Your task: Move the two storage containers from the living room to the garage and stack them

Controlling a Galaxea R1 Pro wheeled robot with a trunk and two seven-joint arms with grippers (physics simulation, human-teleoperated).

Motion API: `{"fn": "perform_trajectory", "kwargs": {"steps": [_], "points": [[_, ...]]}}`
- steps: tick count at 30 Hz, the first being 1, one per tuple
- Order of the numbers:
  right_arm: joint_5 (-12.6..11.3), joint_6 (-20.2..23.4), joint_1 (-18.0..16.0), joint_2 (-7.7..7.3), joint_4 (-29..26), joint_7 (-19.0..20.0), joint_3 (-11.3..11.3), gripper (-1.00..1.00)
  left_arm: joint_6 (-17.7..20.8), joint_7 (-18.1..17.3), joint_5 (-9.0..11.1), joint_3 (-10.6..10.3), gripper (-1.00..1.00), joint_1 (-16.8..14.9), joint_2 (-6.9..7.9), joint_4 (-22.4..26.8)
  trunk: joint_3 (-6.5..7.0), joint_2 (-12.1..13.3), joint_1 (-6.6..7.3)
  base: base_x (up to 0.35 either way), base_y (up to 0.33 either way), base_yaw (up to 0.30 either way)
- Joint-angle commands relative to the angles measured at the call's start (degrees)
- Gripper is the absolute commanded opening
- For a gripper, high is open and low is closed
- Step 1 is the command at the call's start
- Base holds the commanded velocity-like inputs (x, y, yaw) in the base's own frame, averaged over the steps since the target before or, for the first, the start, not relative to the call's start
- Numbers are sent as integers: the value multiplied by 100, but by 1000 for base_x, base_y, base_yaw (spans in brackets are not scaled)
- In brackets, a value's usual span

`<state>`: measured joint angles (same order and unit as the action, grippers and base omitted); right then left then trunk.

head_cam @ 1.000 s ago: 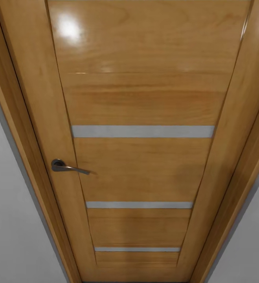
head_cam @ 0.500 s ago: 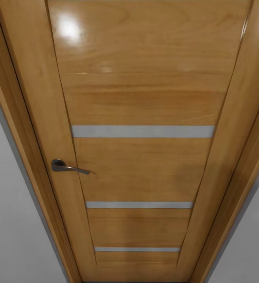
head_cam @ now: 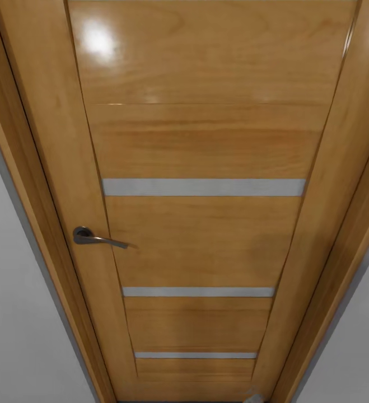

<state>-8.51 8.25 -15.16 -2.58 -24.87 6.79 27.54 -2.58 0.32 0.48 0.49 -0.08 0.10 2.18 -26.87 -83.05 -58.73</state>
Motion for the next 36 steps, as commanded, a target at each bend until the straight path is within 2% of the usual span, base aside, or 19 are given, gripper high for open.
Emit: {"fn": "perform_trajectory", "kwargs": {"steps": [1, 7, 13, 17, 24, 29, 36], "points": [[-60, 158, -16, -12, -155, -9, 32, 100, -14, 3, 5, 4, 100, -1, 0, 1, -6, -3, 0, 0, 0, 0], [-55, 710, -37, -22, -607, -111, 19, 100, -14, 3, 5, 5, 100, -1, -1, 1, -6, -3, 0, 0, 0, 0], [-38, 801, -39, -14, -660, -176, 15, 100, -14, 4, 5, 4, 100, -1, 1, 1, -6, -3, 0, 0, 0, 0], [-30, 931, -39, -54, -1515, -418, 15, 100, -14, 3, 5, 4, 100, -1, 0, 1, -6, -3, 0, 0, 0, 0], [-22, 1592, -39, -55, -2817, -640, 15, 100, -14, 3, 5, 4, 100, -1, -1, 1, -6, -3, 0, 0, 0, 0], [-20, 1955, -39, -47, -3458, -795, -2, 100, -14, 3, 5, 4, 100, -1, -1, 1, -6, -3, 0, 0, 0, 0], [-5, 2194, -39, -37, -3928, -1005, -11, 100, -14, 3, 5, 4, 100, -1, -1, 1, -6, -3, 0, 0, 0, 0]]}}
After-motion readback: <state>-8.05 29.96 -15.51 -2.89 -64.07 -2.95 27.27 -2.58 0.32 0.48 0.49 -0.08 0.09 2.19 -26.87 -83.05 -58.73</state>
